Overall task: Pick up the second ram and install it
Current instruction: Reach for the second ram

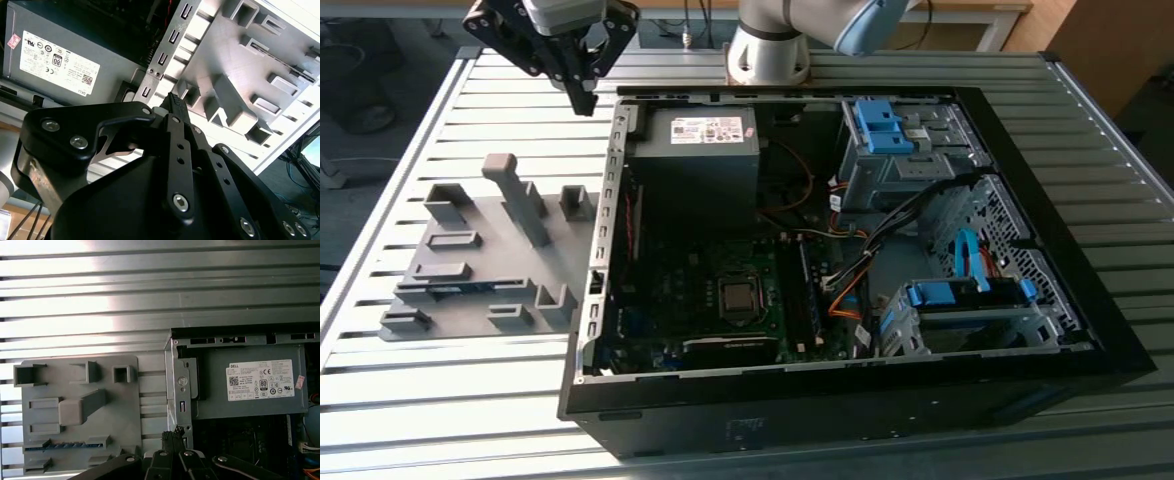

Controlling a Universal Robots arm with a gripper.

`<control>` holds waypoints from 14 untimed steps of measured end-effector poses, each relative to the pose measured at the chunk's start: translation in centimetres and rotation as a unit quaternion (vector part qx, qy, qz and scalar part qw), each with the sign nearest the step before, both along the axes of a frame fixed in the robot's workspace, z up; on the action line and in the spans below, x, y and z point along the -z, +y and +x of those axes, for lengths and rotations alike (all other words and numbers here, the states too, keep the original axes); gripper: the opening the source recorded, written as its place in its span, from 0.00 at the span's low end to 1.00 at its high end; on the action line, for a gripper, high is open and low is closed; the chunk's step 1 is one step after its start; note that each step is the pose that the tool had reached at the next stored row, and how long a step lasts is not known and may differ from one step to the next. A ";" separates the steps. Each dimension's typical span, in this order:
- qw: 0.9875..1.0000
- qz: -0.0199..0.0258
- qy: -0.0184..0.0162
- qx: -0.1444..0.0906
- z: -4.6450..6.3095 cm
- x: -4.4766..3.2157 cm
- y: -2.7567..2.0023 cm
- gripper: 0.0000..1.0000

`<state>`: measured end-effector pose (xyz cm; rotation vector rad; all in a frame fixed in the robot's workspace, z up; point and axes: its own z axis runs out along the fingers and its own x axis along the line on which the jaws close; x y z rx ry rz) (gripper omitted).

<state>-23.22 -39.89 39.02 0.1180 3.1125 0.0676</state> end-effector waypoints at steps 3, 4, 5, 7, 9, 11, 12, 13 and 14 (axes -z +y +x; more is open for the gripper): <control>1.000 0.000 0.000 0.000 -0.1 0.01 0.00 0.11; 1.000 0.000 0.000 0.000 -0.1 0.01 0.00 0.11; 1.000 0.000 0.000 0.000 -0.2 0.01 0.00 0.11; 1.000 0.000 0.000 0.000 -0.2 0.01 0.00 0.11; 1.000 0.000 0.000 0.000 -0.3 0.02 0.00 0.11; 1.000 0.000 0.000 0.000 -0.4 0.01 0.00 0.11; 1.000 0.000 0.000 0.000 -0.4 0.02 0.00 0.11; 1.000 0.000 0.000 0.000 -0.4 0.02 0.00 0.11; 1.000 0.000 0.000 0.000 -0.4 0.02 0.00 0.11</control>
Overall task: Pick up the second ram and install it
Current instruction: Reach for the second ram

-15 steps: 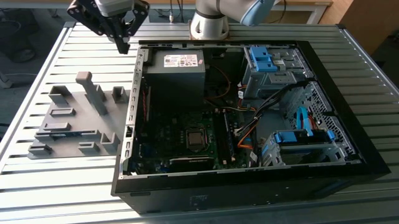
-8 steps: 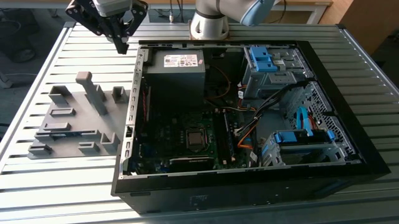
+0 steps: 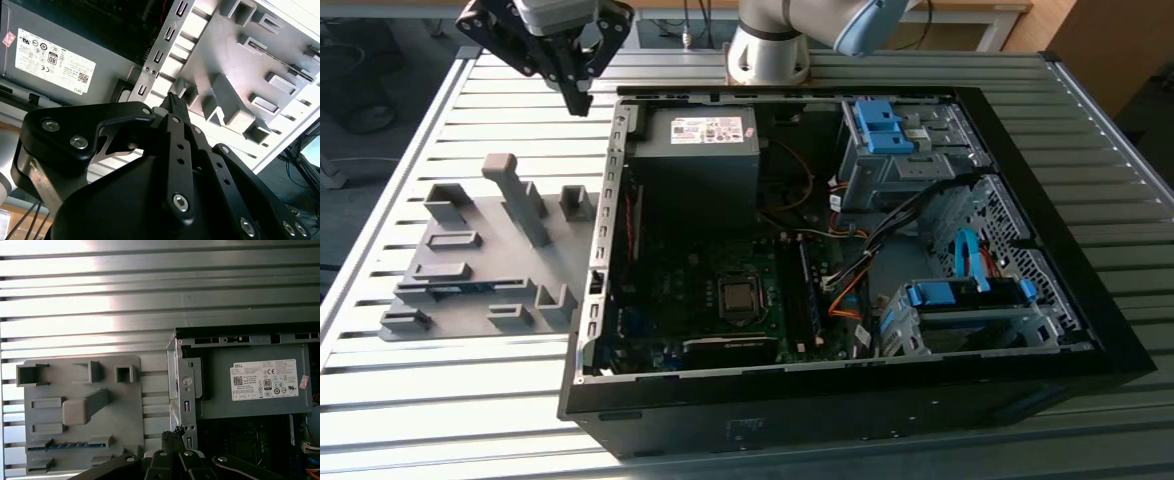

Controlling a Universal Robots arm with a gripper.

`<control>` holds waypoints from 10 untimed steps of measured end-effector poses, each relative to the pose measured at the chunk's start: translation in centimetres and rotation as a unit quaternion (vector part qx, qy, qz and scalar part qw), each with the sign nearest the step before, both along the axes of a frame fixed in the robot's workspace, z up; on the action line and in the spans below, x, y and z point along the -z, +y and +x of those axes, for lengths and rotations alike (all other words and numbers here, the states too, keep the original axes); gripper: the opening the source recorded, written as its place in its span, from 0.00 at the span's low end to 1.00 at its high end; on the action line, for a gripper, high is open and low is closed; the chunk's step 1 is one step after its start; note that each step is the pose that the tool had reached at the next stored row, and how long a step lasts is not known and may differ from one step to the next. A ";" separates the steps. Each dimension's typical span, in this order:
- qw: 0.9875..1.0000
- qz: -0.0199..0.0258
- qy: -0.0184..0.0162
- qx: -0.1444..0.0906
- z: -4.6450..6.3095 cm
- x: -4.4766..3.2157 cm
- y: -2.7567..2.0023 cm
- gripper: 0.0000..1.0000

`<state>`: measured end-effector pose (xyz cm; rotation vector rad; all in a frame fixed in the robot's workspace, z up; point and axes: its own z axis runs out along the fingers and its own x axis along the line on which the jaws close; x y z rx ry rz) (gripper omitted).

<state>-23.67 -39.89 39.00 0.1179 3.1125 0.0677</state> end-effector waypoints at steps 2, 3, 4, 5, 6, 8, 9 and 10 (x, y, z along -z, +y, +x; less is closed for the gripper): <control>1.000 0.000 0.000 0.000 0.0 0.00 0.00 0.11; 1.000 0.000 0.000 0.000 0.0 0.00 0.00 0.11; 1.000 0.000 0.000 0.000 -0.1 0.00 0.00 0.11; 1.000 0.000 0.000 0.000 -0.1 0.00 0.00 0.11; 1.000 0.000 0.000 0.000 -0.1 0.00 0.00 0.11; 1.000 0.000 0.000 0.000 -0.1 0.00 0.00 0.11; 1.000 0.000 0.000 0.000 -0.2 0.00 0.00 0.11; 1.000 0.000 0.000 0.000 -0.2 -0.01 0.00 0.11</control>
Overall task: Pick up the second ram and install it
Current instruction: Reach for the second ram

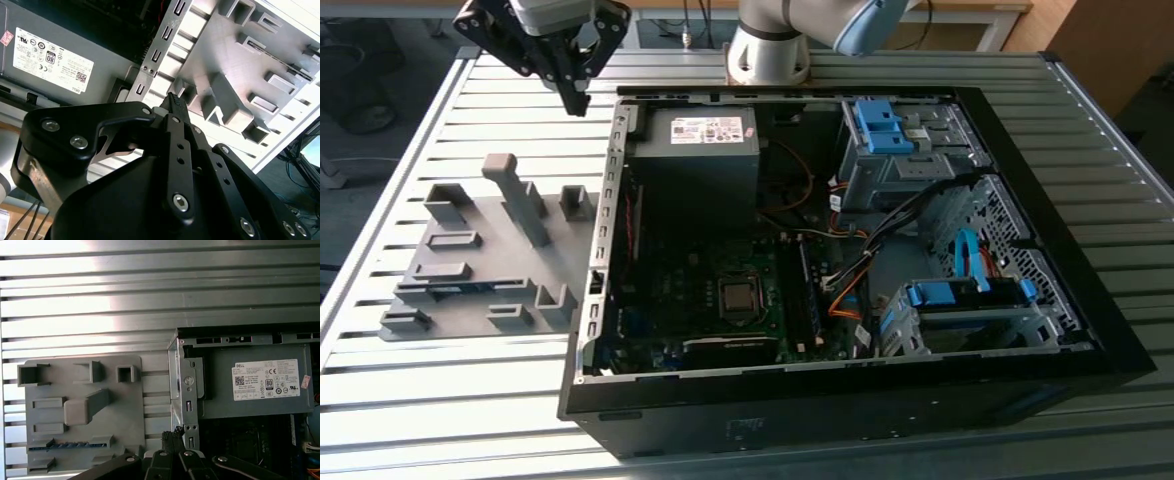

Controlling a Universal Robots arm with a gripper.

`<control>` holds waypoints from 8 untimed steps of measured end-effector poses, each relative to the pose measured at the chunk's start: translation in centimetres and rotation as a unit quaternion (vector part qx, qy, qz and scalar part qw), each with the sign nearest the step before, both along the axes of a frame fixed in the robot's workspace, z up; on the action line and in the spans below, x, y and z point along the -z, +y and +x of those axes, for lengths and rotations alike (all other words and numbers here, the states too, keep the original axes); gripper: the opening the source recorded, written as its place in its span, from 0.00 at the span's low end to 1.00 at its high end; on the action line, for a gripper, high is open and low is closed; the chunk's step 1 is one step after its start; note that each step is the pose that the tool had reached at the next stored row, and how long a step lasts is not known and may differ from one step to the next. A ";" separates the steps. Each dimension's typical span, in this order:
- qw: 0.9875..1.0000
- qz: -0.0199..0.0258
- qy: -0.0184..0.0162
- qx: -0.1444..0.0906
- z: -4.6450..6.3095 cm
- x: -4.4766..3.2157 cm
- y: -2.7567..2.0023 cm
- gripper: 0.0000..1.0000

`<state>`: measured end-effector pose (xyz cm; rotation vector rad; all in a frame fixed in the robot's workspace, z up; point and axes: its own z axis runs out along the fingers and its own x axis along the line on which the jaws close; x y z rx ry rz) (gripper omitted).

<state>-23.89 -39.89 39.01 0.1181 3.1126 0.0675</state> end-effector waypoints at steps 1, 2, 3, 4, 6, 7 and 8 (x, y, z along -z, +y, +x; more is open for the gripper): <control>1.000 0.000 0.000 0.000 0.0 0.00 0.00 0.11; 1.000 0.000 0.000 0.000 -0.1 0.00 0.00 0.11; 1.000 0.000 0.000 0.000 -0.1 0.01 0.00 0.11; 1.000 0.000 0.000 0.000 -0.2 0.00 0.00 0.11; 1.000 0.000 0.000 0.000 -0.3 0.00 0.00 0.11; 1.000 0.000 0.000 0.000 -0.3 0.00 0.00 0.11; 1.000 0.000 0.000 0.000 -0.3 0.00 0.00 0.11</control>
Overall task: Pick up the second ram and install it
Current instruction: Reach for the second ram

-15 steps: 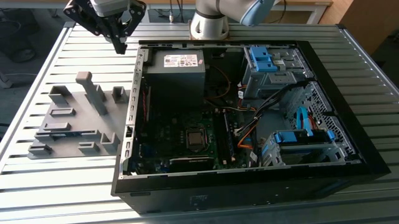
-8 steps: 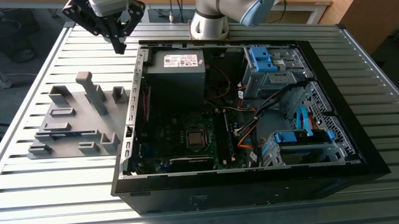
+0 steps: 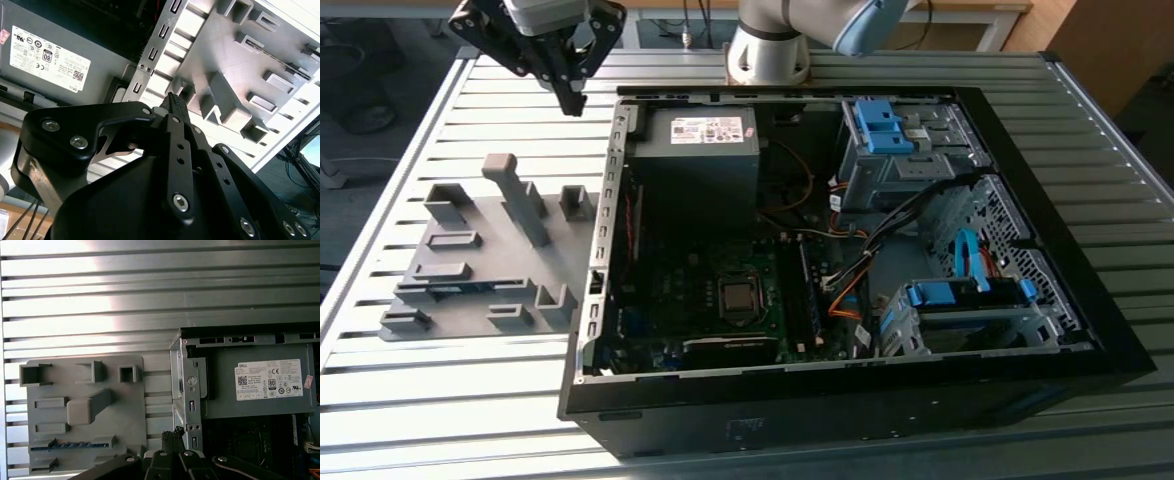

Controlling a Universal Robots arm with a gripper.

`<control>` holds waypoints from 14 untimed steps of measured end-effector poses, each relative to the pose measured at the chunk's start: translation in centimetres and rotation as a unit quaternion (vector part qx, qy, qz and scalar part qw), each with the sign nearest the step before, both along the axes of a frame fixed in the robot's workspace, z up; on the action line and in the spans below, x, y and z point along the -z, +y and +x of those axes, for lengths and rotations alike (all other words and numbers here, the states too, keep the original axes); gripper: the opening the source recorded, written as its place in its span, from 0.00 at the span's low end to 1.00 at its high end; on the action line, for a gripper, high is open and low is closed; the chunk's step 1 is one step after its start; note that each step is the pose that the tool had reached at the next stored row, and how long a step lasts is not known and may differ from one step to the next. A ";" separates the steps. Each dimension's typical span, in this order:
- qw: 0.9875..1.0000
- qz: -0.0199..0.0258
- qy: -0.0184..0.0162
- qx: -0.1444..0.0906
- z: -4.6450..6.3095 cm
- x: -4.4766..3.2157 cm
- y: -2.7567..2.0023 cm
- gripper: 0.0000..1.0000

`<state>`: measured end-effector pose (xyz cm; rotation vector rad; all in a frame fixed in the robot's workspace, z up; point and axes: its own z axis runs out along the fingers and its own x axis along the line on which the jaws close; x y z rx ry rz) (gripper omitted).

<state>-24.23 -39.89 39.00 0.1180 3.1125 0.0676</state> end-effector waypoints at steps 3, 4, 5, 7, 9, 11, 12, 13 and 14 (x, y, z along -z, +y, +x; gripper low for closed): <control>1.000 0.000 0.000 0.000 -0.1 0.00 0.00 0.11; 1.000 0.000 0.000 0.000 -0.1 0.00 0.00 0.11; 1.000 0.000 0.000 0.000 -0.1 0.00 0.00 0.11; 1.000 0.000 0.000 0.000 -0.2 0.00 0.00 0.11; 1.000 0.000 0.000 0.000 -0.2 0.01 0.00 0.11; 1.000 0.000 0.000 0.000 -0.2 0.01 0.00 0.11; 1.000 0.000 0.000 0.000 -0.3 0.01 0.00 0.11; 1.000 0.000 0.000 0.000 -0.3 0.01 0.00 0.11; 1.000 0.000 0.000 0.000 -0.3 0.02 0.00 0.11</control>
